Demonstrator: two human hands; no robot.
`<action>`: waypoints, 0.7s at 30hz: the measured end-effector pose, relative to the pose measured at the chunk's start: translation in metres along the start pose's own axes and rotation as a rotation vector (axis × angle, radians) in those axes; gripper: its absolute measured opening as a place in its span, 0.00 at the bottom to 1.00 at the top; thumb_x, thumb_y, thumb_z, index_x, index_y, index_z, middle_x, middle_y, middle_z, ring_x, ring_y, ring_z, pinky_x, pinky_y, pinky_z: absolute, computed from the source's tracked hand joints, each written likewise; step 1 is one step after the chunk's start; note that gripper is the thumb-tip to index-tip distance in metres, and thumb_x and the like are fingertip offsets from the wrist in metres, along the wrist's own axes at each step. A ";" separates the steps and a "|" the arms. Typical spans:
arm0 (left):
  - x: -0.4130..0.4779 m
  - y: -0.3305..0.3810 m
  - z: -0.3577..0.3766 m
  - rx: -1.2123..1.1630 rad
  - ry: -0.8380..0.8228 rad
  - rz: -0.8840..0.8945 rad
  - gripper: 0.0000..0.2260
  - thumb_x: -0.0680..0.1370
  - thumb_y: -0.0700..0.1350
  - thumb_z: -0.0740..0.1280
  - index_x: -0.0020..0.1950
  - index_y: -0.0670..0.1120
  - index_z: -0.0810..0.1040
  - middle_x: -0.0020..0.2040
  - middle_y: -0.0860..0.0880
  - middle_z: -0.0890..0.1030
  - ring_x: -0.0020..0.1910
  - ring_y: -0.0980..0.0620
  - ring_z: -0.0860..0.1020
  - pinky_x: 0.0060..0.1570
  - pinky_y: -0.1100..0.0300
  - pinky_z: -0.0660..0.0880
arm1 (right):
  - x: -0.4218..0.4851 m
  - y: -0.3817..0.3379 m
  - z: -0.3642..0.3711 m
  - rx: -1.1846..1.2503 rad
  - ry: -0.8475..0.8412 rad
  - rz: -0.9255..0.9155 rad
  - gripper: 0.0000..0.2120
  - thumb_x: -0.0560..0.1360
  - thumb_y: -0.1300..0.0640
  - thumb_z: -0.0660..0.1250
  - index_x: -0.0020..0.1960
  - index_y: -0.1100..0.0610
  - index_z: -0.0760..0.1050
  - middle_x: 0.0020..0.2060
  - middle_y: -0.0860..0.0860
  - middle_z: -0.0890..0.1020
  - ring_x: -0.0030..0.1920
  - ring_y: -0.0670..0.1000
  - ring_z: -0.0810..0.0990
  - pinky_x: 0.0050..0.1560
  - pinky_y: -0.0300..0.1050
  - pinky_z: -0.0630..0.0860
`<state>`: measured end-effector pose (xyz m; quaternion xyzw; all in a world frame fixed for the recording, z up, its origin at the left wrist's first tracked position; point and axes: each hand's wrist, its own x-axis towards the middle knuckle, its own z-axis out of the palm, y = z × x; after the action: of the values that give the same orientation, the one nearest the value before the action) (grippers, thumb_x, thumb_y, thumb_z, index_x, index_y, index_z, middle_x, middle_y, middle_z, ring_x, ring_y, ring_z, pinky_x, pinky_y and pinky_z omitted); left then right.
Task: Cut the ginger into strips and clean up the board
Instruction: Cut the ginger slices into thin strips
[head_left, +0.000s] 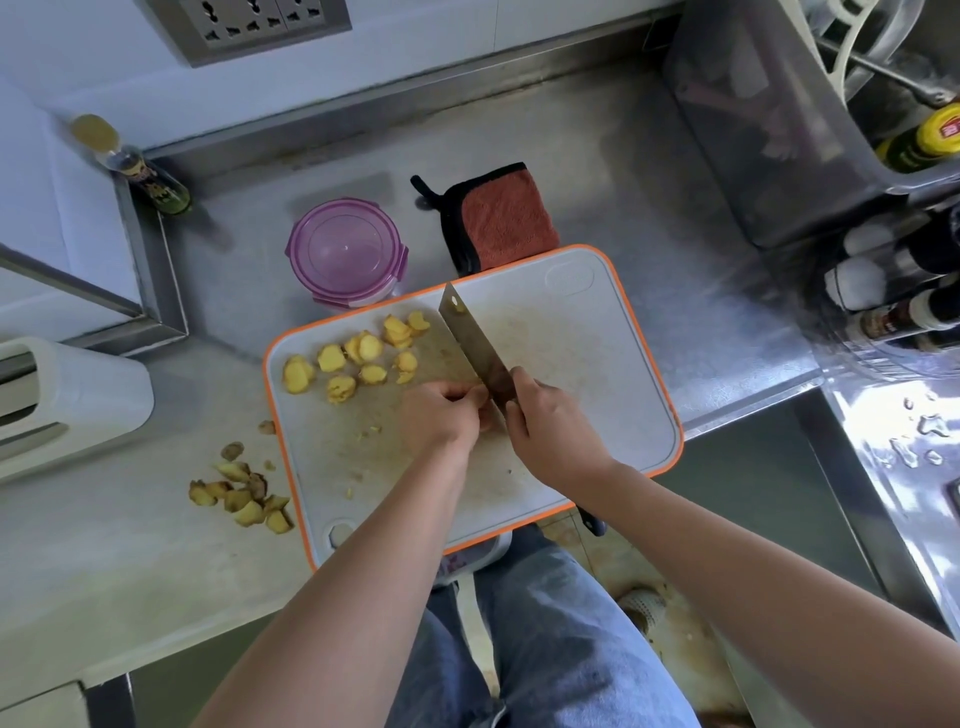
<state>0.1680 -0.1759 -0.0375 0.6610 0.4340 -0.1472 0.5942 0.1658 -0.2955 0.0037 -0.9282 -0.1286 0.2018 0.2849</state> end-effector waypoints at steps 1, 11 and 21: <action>0.000 0.000 0.000 -0.001 0.001 -0.003 0.09 0.74 0.37 0.71 0.34 0.46 0.81 0.31 0.47 0.83 0.31 0.48 0.83 0.43 0.48 0.82 | 0.001 0.000 0.002 0.002 0.011 -0.001 0.02 0.79 0.63 0.55 0.50 0.59 0.66 0.36 0.53 0.73 0.33 0.56 0.72 0.31 0.47 0.65; -0.004 0.000 0.001 0.023 0.029 0.033 0.11 0.74 0.39 0.72 0.32 0.47 0.80 0.27 0.50 0.81 0.28 0.50 0.80 0.45 0.47 0.82 | -0.004 0.003 -0.006 0.053 0.062 -0.002 0.03 0.79 0.62 0.56 0.46 0.57 0.64 0.32 0.54 0.73 0.31 0.56 0.71 0.30 0.48 0.65; -0.008 0.002 0.000 0.079 0.036 0.081 0.13 0.75 0.39 0.70 0.30 0.48 0.80 0.28 0.48 0.81 0.33 0.44 0.81 0.46 0.43 0.81 | -0.007 0.003 -0.009 0.061 -0.020 0.026 0.02 0.80 0.61 0.55 0.50 0.59 0.66 0.35 0.53 0.73 0.33 0.52 0.70 0.32 0.47 0.66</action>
<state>0.1649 -0.1787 -0.0299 0.7034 0.4116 -0.1280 0.5653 0.1639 -0.3048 0.0109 -0.9187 -0.1133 0.2185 0.3090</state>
